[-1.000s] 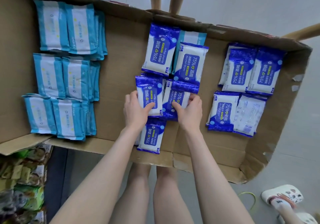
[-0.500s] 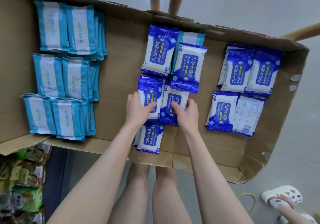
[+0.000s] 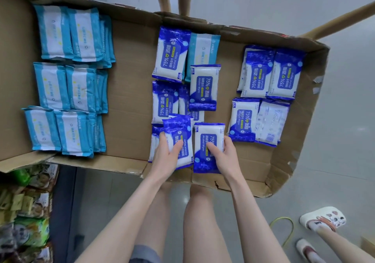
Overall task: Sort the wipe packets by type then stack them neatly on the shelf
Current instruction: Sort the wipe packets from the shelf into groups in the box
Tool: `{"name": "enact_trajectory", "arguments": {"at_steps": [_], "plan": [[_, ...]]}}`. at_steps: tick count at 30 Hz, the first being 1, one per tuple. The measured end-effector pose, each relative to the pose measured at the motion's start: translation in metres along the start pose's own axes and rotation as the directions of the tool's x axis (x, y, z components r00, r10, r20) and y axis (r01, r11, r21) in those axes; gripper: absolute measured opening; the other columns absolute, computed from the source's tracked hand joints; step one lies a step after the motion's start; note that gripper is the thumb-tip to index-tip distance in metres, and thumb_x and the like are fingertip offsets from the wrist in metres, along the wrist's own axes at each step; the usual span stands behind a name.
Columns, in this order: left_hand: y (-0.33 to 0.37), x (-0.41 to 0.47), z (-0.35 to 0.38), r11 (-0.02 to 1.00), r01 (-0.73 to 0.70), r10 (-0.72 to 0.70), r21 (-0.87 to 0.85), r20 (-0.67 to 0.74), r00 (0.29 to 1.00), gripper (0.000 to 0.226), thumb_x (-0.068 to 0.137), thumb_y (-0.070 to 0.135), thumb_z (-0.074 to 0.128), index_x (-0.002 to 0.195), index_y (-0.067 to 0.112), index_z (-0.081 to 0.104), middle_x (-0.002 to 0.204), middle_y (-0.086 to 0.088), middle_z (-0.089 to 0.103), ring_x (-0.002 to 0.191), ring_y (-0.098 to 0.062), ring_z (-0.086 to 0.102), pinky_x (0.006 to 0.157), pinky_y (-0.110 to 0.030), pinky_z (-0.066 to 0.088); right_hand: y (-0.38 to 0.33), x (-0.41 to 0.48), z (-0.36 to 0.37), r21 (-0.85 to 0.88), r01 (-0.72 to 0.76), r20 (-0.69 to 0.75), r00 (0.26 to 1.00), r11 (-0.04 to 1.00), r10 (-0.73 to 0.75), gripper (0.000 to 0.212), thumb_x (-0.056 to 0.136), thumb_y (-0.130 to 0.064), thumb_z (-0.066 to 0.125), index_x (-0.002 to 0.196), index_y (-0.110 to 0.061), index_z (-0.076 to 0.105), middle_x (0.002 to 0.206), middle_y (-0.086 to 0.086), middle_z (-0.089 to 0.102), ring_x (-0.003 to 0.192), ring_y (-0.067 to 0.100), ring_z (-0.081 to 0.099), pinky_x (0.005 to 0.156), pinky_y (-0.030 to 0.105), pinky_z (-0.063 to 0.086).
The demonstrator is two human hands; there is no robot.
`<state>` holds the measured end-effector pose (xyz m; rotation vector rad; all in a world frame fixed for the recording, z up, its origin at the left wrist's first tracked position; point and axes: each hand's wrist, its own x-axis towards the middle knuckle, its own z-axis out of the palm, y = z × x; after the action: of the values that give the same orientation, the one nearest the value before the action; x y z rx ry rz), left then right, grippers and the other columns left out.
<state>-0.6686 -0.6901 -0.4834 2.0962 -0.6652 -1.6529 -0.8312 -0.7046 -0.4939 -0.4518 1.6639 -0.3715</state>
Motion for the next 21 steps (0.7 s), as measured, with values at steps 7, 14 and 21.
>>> {"name": "enact_trajectory", "arguments": {"at_steps": [7, 14, 21], "plan": [[-0.004, -0.014, 0.088, 0.997, 0.052, -0.062, 0.062, 0.175, 0.983, 0.022, 0.098, 0.028, 0.048, 0.116, 0.019, 0.04, 0.109, 0.01, 0.062, 0.093, -0.002, 0.062, 0.076, -0.02, 0.048, 0.034, -0.006, -0.09, 0.081, -0.074, -0.131, 0.988, 0.994, 0.084, 0.025, 0.093, -0.014, 0.058, 0.113, -0.013, 0.044, 0.105, 0.002, 0.065, 0.087, 0.012, 0.067, 0.061, 0.02, 0.055], [-0.026, -0.01, 0.166, 0.994, 0.075, -0.087, 0.077, 0.173, 0.981, 0.019, 0.091, 0.021, 0.061, 0.105, 0.024, 0.048, 0.111, 0.003, 0.066, 0.102, -0.016, 0.064, 0.092, -0.043, 0.05, 0.063, 0.015, -0.149, -0.103, -0.026, -0.18, 0.984, 0.994, 0.007, 0.025, 0.093, -0.01, 0.056, 0.113, -0.015, 0.042, 0.117, 0.004, 0.061, 0.094, 0.013, 0.061, 0.087, 0.035, 0.051], [-0.039, -0.002, 0.183, 0.859, 0.07, -0.061, 0.507, -0.035, 0.998, 0.038, 0.093, 0.031, 0.056, 0.123, 0.009, 0.047, 0.124, -0.01, 0.043, 0.117, -0.022, 0.044, 0.093, -0.029, 0.036, 0.066, 0.033, -0.148, -0.472, 0.01, -0.191, 0.975, 0.881, -0.114, 0.056, 0.092, -0.014, 0.058, 0.14, -0.008, 0.029, 0.134, 0.009, 0.045, 0.12, 0.023, 0.05, 0.091, 0.031, 0.042]]}}
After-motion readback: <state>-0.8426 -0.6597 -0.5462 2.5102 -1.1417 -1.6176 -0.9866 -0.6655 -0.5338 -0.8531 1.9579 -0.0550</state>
